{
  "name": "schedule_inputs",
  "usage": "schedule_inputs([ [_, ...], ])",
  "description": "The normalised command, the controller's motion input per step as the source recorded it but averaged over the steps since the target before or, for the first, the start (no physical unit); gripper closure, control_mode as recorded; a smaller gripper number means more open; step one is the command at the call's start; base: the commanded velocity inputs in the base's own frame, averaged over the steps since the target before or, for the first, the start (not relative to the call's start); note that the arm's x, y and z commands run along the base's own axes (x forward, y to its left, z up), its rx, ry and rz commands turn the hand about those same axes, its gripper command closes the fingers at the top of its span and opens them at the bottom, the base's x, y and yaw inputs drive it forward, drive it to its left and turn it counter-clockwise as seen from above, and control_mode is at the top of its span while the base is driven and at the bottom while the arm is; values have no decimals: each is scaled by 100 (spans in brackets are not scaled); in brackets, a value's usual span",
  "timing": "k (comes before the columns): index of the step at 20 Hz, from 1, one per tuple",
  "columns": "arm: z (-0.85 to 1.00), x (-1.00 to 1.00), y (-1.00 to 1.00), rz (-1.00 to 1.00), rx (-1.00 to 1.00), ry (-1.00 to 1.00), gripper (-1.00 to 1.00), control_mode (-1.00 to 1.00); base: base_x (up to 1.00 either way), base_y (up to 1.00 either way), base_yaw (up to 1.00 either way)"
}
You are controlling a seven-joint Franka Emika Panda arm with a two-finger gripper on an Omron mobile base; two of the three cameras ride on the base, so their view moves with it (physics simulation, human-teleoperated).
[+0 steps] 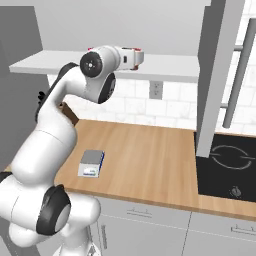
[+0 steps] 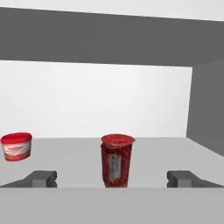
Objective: Pick the yogurt and place it on the digital scale for weighing, and close the cabinet.
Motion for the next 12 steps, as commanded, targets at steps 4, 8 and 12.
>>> schedule_inputs([
  [4,-16,46,-4,2,0,0,-100,-100,0,0,0],
  [8,-18,40,-10,1,0,0,-100,-100,0,0,0],
  [12,-12,44,-17,1,0,0,-100,-100,0,0,0],
])
